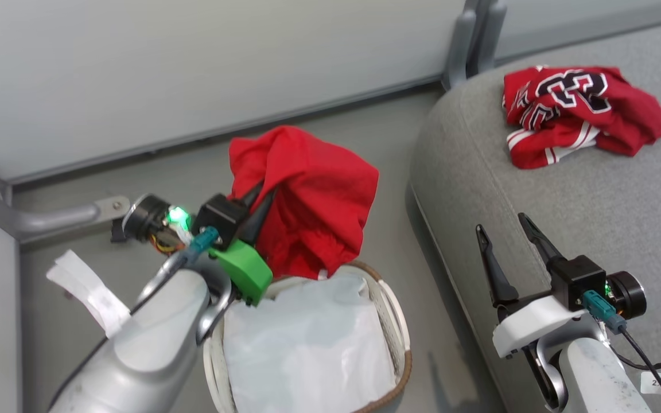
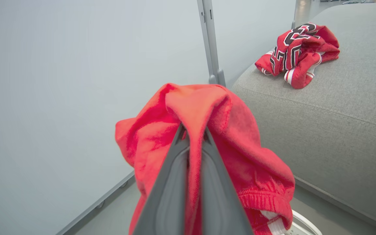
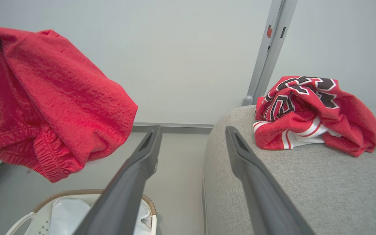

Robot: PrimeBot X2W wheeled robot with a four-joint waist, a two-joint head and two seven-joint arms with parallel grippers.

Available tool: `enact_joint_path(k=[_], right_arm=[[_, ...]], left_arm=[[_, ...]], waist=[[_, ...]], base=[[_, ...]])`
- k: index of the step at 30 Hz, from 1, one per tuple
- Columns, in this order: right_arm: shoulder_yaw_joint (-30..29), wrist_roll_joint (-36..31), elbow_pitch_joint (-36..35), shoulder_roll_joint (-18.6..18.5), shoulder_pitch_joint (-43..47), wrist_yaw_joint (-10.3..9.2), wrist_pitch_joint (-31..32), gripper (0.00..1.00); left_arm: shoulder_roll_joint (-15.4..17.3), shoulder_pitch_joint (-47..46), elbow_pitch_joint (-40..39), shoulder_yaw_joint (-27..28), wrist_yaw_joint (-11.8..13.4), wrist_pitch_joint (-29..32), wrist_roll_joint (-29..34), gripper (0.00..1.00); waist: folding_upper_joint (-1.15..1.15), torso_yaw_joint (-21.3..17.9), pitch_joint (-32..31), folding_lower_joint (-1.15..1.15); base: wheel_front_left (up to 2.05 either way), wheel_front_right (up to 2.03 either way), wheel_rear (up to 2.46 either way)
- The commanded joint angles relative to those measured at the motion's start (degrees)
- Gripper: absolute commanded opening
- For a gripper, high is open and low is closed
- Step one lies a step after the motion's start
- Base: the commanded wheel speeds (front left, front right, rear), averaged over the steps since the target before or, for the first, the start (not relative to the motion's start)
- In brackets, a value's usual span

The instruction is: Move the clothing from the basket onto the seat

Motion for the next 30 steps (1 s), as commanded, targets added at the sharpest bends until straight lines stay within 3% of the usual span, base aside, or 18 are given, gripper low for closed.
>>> enact_joint_path(k=[1,17,30], right_arm=[[0.27,-0.29,0.14,-0.28,0.90,-0.08,-0.01,1.00],[6.84,-0.03,2.03,-0.27,-4.77,-0.08,-0.01,1.00],[19.36,3.07,10.54,-0.28,-15.00,-0.08,-0.01,1.00]], left_arm=[[0.88,-2.06,-0.85,-0.46,-0.13,-0.05,-0.65,0.00],[5.09,-14.52,-6.06,-6.40,-0.14,-0.03,-4.71,0.00],[5.41,-14.67,-10.37,-10.97,-0.13,-0.03,-6.28,0.00]], waist=[[0.00,2.55,-7.95,0.00],[0.00,3.85,-10.93,0.00],[0.00,5.90,-11.42,0.00]], base=[[0.00,0.00,0.00],[0.00,0.00,0.00],[0.00,0.00,0.00]])
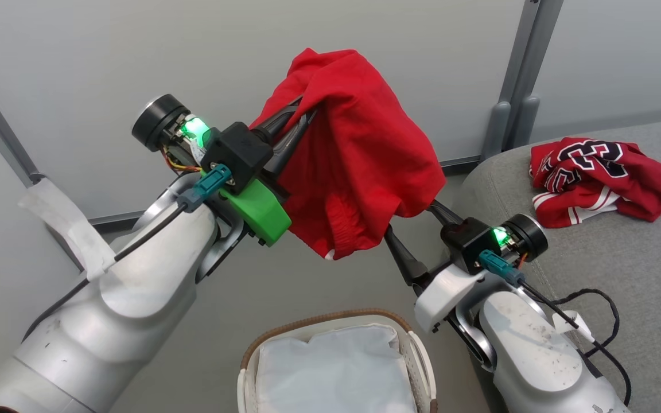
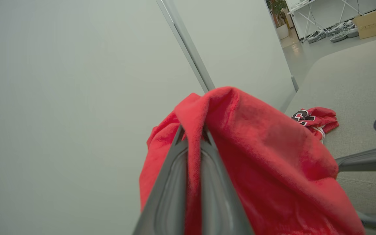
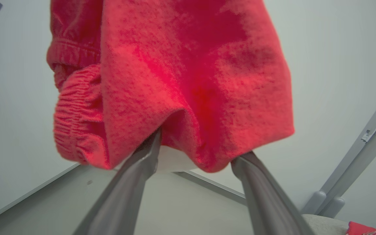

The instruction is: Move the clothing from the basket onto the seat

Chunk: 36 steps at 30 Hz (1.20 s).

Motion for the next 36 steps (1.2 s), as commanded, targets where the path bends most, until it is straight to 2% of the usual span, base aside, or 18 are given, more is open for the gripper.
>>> enact_joint_path(k=[1,5,10,11,12,13,14,25,26,27,28,29,30,31,36], right_arm=[[1.02,1.00,0.25,-0.23,-1.06,-0.08,-0.01,1.00],[3.88,2.76,-0.31,-0.97,-3.26,-0.08,-0.01,1.00],[4.40,2.61,-1.52,-0.88,-4.64,-0.08,-0.01,1.00],[4.36,2.49,-1.86,-0.81,-4.72,-0.08,-0.01,0.75],[4.30,2.38,-2.03,-0.76,-4.72,-0.08,-0.01,0.29],[4.33,2.18,-2.19,-0.71,-4.68,-0.08,-0.01,0.11],[4.17,1.89,-2.46,-0.66,-4.66,-0.08,-0.01,0.00],[0.99,0.42,-4.52,-0.28,-2.45,-0.08,-0.01,0.00],[0.69,0.25,-4.64,-0.25,-2.22,-0.08,-0.01,0.00],[0.40,0.10,-4.75,-0.24,-2.08,-0.08,-0.01,0.00],[0.02,-0.03,-4.93,-0.25,-1.98,-0.08,-0.01,0.00],[-0.21,-0.11,-5.06,-0.25,-1.94,-0.08,-0.01,0.00],[-0.51,-0.21,-5.28,-0.23,-1.89,-0.08,-0.01,0.00],[-0.80,-0.41,-5.50,-0.24,-1.87,-0.08,-0.01,0.00],[-2.08,-1.26,-6.44,-0.23,-1.62,-0.08,-0.01,0.00]], left_arm=[[0.29,-0.23,-0.31,-0.39,-0.12,-0.02,-0.28,0.00],[0.33,0.15,-0.86,-1.51,-0.12,-0.02,-0.80,0.00],[0.26,1.42,-1.13,-2.48,-0.12,-0.02,-1.67,0.00],[0.24,1.71,-1.15,-2.52,-0.12,-0.02,-1.99,0.00],[0.15,2.04,-1.08,-2.48,-0.12,-0.02,-2.39,0.00],[0.07,2.30,-1.03,-2.37,-0.12,-0.02,-2.55,0.00],[-0.02,2.67,-0.96,-2.15,-0.12,-0.02,-2.84,0.00],[-1.04,9.51,0.85,0.91,0.61,-0.02,-6.30,0.00],[-1.26,10.43,1.04,1.43,0.77,-0.02,-6.58,0.03],[-1.41,11.17,1.20,1.82,0.91,-0.02,-6.66,0.11],[-1.66,12.14,1.41,2.21,0.96,-0.02,-6.79,0.30],[-1.92,13.00,1.51,2.65,1.02,-0.02,-7.00,0.42],[-2.24,14.01,1.62,3.26,1.17,-0.02,-7.15,0.76],[-2.54,15.03,1.69,3.95,1.34,-0.02,-7.11,1.00],[-4.58,20.06,2.22,6.64,1.69,-0.02,-6.25,1.00]], waist=[[0.00,0.24,-0.10,0.00],[0.00,0.61,-0.27,0.00],[0.00,0.90,-0.43,0.00],[0.00,0.94,-0.45,0.00],[0.00,0.99,-0.49,0.00],[0.00,1.03,-0.52,0.00],[0.00,1.08,-0.57,0.00],[0.00,0.89,-0.65,0.00],[0.00,0.82,-0.65,0.00],[0.00,0.76,-0.64,0.00],[0.00,0.69,-0.63,0.00],[0.00,0.65,-0.62,0.00],[0.00,0.59,-0.59,0.00],[0.00,0.49,-0.54,0.00],[0.00,0.18,-0.21,0.00]], base=[[0.00,0.00,0.00],[0.00,0.00,0.00],[0.00,0.00,0.00],[0.00,0.00,0.00],[0.00,0.00,0.00],[0.00,0.00,0.00],[0.00,0.00,0.00],[0.00,0.00,0.00],[0.00,0.00,0.00],[0.00,0.00,0.00],[0.00,0.00,0.00],[0.00,0.00,0.00],[0.00,0.00,0.00],[0.00,0.00,0.00],[0.00,0.00,0.00]])
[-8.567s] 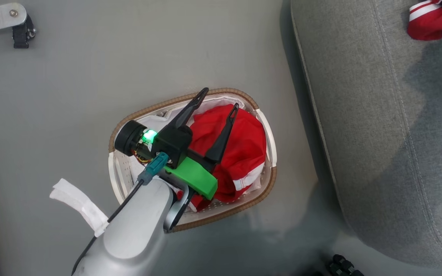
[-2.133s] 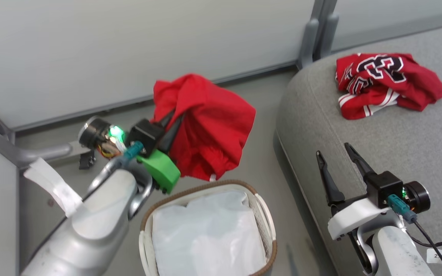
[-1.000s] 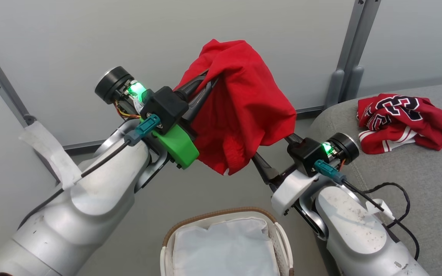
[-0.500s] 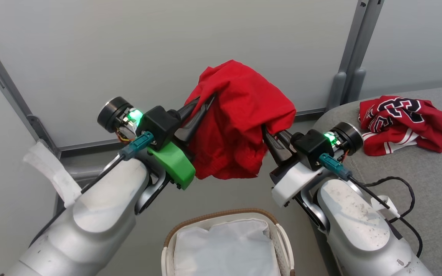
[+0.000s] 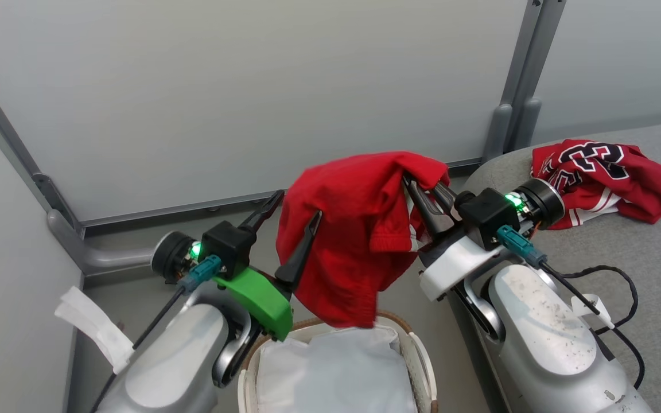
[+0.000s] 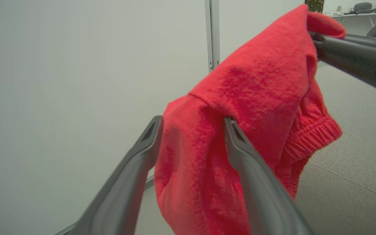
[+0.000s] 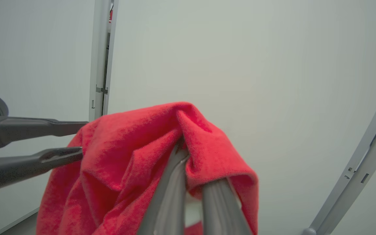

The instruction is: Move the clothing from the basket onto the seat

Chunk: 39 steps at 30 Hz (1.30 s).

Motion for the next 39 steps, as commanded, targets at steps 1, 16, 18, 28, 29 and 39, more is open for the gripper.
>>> enact_joint_path(k=[1,16,18,28,29,39], right_arm=[[-0.45,-0.60,-0.49,-0.11,0.85,-0.08,-0.01,0.00],[-3.82,-2.21,-1.35,-0.67,2.92,-0.08,-0.01,0.00],[-4.20,-2.38,-1.35,-0.75,3.09,-0.08,-0.01,0.00],[-6.58,-3.50,-1.64,-1.38,3.29,-0.08,-0.01,0.00],[-6.69,-3.60,-1.65,-1.43,3.22,-0.08,-0.01,0.00],[-11.70,-4.59,-2.62,-2.71,3.94,-0.08,-0.01,0.00]], left_arm=[[-0.90,2.30,0.24,0.92,0.28,-0.02,0.66,1.00],[-7.14,15.09,1.27,9.60,-0.91,-0.02,5.27,1.00],[-7.69,15.87,1.33,10.37,-1.00,-0.02,5.90,1.00],[-9.52,17.28,0.09,12.46,-1.43,-0.02,9.13,1.00],[-9.66,17.32,-0.06,12.63,-1.46,-0.02,9.18,1.00],[-10.14,15.80,-0.94,11.51,-1.51,-0.02,9.57,1.00]], waist=[[0.00,-0.13,0.18,0.00],[0.00,-2.72,1.77,0.00],[0.00,-3.49,2.04,0.00],[0.00,-10.94,3.90,0.00],[0.00,-12.13,4.16,0.00],[0.00,-20.07,7.40,0.00]], base=[[0.00,0.00,0.00],[0.00,0.00,0.00],[0.00,0.00,0.00],[0.00,0.00,0.00],[0.00,0.00,0.00],[0.00,0.00,0.00]])
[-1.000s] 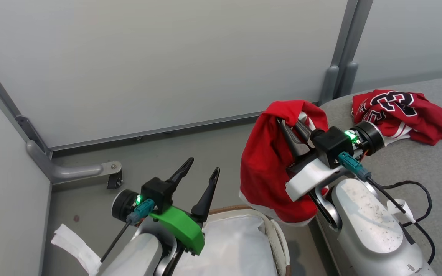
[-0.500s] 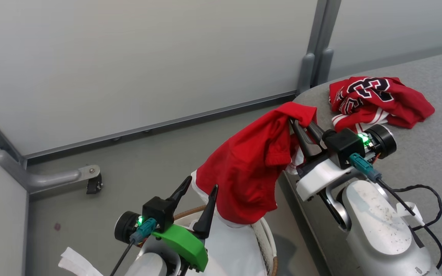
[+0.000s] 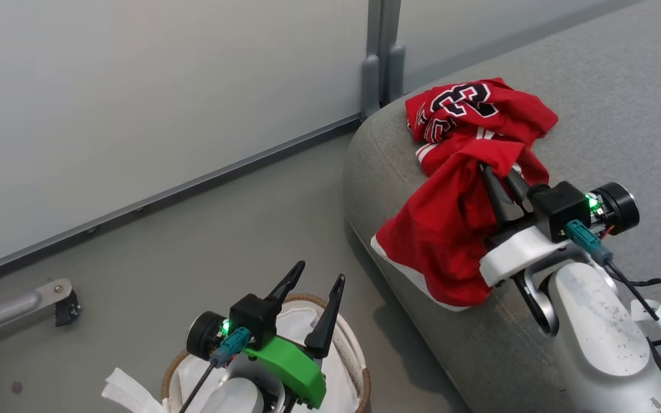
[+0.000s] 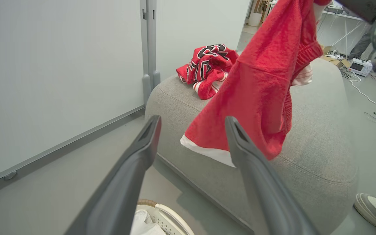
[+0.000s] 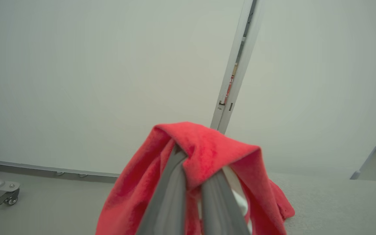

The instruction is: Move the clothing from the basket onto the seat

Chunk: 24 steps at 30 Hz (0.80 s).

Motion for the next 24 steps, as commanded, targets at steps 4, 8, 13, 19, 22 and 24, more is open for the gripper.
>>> enact_joint_path(k=[4,8,13,19,22,24], right_arm=[[-3.03,-0.98,-0.91,-0.03,0.18,-0.08,-0.01,0.00],[-5.32,-1.38,-1.40,-0.25,-1.33,-0.08,-0.01,0.00],[-9.49,-2.17,-1.45,-1.74,-5.84,-0.08,-0.01,0.00],[-15.51,-3.39,0.83,-6.51,-14.41,-0.08,-0.01,0.00],[-17.85,-3.34,3.07,-9.30,-18.85,-0.08,-0.02,0.00],[-19.27,-3.24,5.28,-10.81,-21.72,-0.08,-0.02,0.00]], left_arm=[[0.10,-1.95,-0.32,-0.82,-0.16,-0.02,0.29,1.00],[0.07,-3.37,-0.71,-1.93,-0.16,-0.01,0.20,1.00],[0.08,-5.29,-1.33,-2.56,-0.17,-0.02,0.65,1.00],[0.40,-8.60,-2.40,-3.73,-0.17,-0.01,1.38,1.00],[0.62,-10.44,-3.04,-4.06,-0.17,-0.01,1.83,1.00],[0.81,-11.53,-3.44,-4.08,-0.17,-0.01,2.12,1.00]], waist=[[0.00,-3.85,4.28,0.00],[0.00,-2.83,6.48,0.00],[0.00,0.02,10.49,0.00],[0.00,5.16,17.23,0.00],[0.00,7.69,21.00,0.00],[0.00,9.21,23.57,0.00]], base=[[0.00,0.00,0.00],[0.00,0.00,0.00],[0.00,0.00,0.00],[0.00,0.00,0.00],[0.00,0.00,0.00],[0.00,0.00,0.00]])
